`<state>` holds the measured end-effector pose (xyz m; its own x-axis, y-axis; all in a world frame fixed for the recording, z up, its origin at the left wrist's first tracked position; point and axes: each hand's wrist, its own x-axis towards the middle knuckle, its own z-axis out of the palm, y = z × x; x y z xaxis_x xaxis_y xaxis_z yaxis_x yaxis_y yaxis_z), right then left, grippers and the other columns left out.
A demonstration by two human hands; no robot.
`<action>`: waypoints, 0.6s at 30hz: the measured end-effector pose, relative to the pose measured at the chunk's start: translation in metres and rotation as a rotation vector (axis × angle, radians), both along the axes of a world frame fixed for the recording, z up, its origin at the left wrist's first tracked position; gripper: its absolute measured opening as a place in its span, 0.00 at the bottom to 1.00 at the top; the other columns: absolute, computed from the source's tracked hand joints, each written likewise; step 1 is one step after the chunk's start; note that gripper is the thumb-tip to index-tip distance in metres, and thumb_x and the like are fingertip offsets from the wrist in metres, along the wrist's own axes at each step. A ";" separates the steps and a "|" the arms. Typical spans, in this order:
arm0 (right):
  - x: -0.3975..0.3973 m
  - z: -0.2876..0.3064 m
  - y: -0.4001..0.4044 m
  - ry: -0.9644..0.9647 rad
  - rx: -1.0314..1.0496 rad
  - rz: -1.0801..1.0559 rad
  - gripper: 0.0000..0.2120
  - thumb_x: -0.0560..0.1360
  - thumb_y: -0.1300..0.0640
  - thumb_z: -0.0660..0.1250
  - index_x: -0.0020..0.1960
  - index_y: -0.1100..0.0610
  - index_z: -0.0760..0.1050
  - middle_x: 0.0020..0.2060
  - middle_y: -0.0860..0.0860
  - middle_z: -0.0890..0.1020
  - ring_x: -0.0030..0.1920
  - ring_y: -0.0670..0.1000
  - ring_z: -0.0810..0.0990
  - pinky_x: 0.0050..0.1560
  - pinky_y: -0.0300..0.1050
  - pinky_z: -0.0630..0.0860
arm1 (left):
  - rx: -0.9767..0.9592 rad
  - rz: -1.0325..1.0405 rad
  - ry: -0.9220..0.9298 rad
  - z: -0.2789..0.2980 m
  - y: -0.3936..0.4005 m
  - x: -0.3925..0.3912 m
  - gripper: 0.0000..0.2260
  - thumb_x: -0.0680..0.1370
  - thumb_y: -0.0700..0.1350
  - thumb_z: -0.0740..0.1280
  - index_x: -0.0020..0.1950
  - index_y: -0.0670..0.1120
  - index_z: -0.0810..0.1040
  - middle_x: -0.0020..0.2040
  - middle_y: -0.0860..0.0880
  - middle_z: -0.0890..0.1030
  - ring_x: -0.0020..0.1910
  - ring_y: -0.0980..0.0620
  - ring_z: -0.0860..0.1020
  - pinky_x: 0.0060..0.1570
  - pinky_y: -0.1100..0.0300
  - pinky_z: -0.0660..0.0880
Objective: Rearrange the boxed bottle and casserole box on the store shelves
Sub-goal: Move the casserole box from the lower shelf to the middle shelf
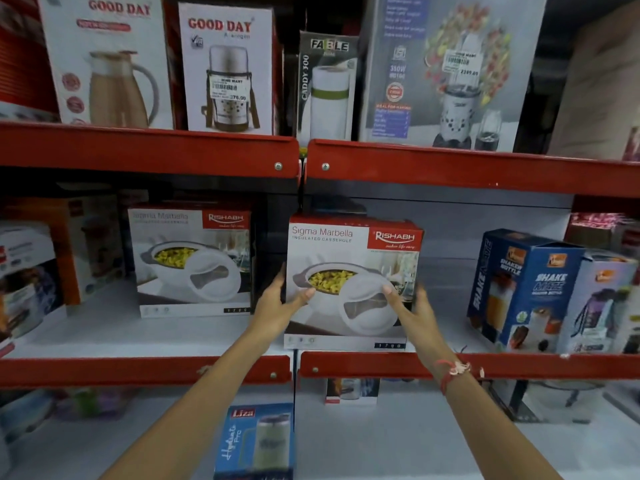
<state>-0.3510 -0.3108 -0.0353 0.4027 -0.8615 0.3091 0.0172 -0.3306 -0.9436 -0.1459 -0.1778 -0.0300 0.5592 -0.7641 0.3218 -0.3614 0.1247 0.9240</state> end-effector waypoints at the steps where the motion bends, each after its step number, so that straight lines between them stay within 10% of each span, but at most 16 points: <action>1: 0.001 -0.001 0.001 -0.004 -0.018 0.005 0.32 0.75 0.44 0.68 0.75 0.51 0.62 0.65 0.48 0.76 0.67 0.53 0.75 0.68 0.54 0.73 | -0.023 -0.009 -0.007 -0.001 0.000 -0.001 0.36 0.68 0.59 0.72 0.73 0.51 0.65 0.67 0.48 0.76 0.67 0.47 0.73 0.67 0.43 0.71; 10: -0.010 0.025 0.032 -0.068 -0.166 0.000 0.28 0.74 0.45 0.68 0.73 0.47 0.67 0.56 0.32 0.79 0.54 0.29 0.78 0.62 0.43 0.74 | -0.165 -0.005 -0.081 0.022 0.042 -0.012 0.26 0.75 0.44 0.68 0.73 0.48 0.66 0.58 0.57 0.81 0.54 0.65 0.80 0.56 0.63 0.79; 18: -0.046 0.044 0.097 -0.014 -0.197 0.071 0.30 0.72 0.43 0.69 0.73 0.40 0.67 0.63 0.37 0.80 0.65 0.41 0.77 0.67 0.47 0.72 | -0.182 -0.026 -0.127 0.042 0.126 -0.030 0.23 0.71 0.51 0.70 0.67 0.53 0.74 0.56 0.57 0.84 0.53 0.62 0.82 0.47 0.71 0.79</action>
<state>-0.3973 -0.2140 0.0088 0.4548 -0.7537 0.4745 0.0594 -0.5059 -0.8605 -0.1759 -0.0522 0.0123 0.4861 -0.7008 0.5221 -0.4674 0.2963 0.8329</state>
